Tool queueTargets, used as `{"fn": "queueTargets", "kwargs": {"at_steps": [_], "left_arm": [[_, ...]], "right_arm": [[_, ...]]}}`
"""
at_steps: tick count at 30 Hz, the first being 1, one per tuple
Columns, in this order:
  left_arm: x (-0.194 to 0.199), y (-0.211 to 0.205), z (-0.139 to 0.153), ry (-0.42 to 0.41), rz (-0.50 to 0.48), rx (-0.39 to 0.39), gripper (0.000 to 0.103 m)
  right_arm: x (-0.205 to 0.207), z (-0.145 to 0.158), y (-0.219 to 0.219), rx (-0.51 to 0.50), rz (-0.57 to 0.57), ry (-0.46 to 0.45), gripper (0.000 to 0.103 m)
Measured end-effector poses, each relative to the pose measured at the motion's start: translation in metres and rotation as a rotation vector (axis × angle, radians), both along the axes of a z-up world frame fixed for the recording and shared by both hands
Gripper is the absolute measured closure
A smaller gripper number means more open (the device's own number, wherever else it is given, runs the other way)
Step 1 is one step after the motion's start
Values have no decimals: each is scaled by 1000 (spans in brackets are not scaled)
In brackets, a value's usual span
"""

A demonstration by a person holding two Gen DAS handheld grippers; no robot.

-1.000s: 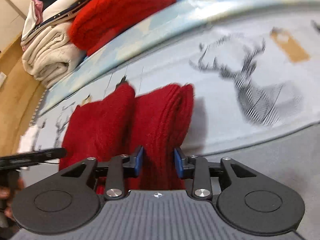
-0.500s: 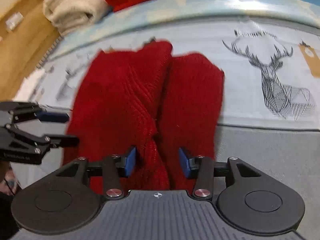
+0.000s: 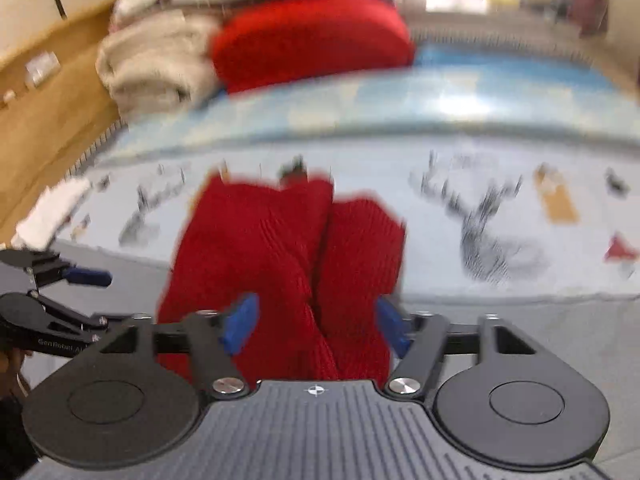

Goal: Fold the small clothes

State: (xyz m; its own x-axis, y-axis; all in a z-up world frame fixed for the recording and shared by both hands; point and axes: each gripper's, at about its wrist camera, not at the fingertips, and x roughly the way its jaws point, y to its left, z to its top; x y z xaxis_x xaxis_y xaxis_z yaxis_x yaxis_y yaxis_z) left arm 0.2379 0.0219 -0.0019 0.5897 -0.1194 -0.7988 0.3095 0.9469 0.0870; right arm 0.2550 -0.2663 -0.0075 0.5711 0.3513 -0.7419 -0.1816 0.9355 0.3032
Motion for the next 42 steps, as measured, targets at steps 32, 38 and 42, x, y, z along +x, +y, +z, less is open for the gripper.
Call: {"fn": "queueTargets", "kwargs": {"at_steps": [32,38,42], "left_arm": [[-85,-2,-22,-160,280,-158,0],[-84,-7,-25,-155,276,-138,0],[-84,-5,-26,-155,280,-138,0]], "right_arm": [[-112,-8,33,-156,-74,-183,7],[-111,-10,34,-152,-81,-177,7],[-111,-11,35,-151,-81,-175,7]]}}
